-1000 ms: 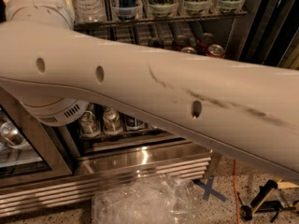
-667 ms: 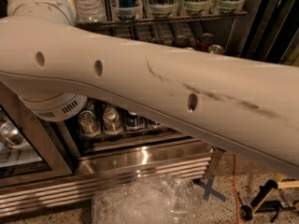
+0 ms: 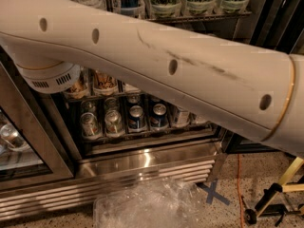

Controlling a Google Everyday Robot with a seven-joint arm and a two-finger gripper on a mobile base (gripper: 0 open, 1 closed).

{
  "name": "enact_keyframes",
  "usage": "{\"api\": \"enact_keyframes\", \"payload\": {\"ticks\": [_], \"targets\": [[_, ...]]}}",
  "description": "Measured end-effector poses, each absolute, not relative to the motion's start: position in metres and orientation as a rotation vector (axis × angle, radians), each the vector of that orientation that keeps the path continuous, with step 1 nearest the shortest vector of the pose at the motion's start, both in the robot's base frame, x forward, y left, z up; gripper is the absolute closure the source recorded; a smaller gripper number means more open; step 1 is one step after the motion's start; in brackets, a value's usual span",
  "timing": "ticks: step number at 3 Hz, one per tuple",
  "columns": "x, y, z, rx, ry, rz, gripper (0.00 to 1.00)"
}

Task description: Pick water bottle from top shelf of fridge

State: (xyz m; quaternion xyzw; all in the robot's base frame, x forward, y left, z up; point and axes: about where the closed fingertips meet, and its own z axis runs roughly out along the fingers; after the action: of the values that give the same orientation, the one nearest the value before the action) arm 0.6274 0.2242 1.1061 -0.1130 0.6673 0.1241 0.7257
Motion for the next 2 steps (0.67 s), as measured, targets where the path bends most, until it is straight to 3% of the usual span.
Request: {"api": "enact_keyframes", "payload": {"ticks": [2], "targets": [[0.6416, 0.2303, 1.1133, -0.267, 1.476, 0.264, 0.31]]}}
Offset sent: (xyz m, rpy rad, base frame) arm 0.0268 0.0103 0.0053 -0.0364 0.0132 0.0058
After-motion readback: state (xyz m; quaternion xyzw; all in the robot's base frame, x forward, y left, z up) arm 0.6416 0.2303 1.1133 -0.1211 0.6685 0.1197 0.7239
